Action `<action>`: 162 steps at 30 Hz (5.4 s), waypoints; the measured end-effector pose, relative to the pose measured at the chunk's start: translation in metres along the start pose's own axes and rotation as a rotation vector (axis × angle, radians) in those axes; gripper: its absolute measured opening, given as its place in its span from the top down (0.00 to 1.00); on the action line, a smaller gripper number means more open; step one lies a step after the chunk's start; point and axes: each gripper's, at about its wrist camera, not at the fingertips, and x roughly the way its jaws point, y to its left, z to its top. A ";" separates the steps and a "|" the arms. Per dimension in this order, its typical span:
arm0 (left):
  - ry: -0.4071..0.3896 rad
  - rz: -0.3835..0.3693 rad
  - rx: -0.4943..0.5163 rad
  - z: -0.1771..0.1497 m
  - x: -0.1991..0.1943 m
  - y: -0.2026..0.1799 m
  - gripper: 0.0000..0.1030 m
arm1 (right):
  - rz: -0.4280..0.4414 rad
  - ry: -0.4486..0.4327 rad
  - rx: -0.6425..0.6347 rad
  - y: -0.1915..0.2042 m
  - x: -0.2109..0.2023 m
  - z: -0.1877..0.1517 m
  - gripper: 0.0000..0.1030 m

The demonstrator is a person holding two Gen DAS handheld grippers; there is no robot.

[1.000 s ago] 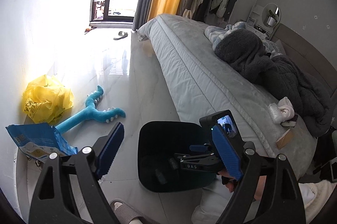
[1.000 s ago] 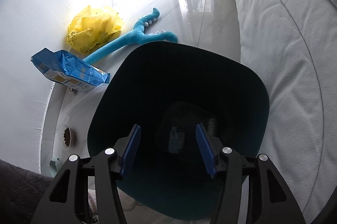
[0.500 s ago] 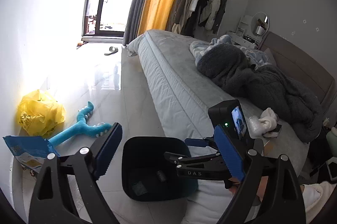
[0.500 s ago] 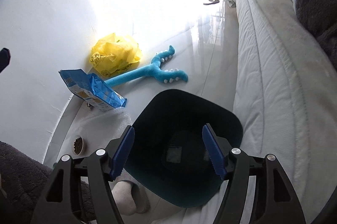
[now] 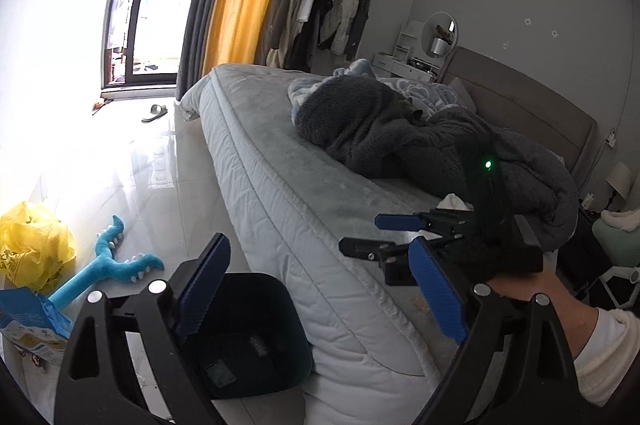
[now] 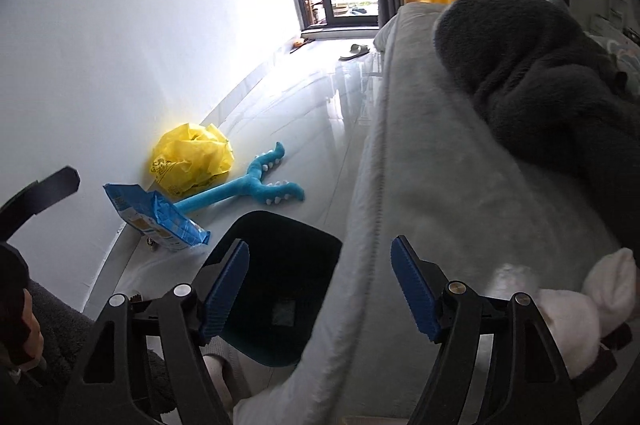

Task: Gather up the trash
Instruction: 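Grasp the brown tape roll with the left gripper, then grasp the cardboard tape core with the right gripper while the left gripper holds the tape roll, then move the tape roll over the bin and open the left gripper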

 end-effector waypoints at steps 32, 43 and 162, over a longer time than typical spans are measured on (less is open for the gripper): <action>0.274 -0.243 0.199 -0.060 0.138 -0.122 0.28 | -0.154 -0.160 0.265 -0.185 -0.130 -0.050 0.23; 0.322 -0.253 0.171 -0.064 0.152 -0.123 0.55 | -0.115 -0.121 0.455 -0.237 -0.124 -0.071 0.22; 0.497 0.277 -0.341 -0.096 0.056 0.172 0.36 | 0.091 0.416 -0.058 0.092 0.192 -0.030 0.94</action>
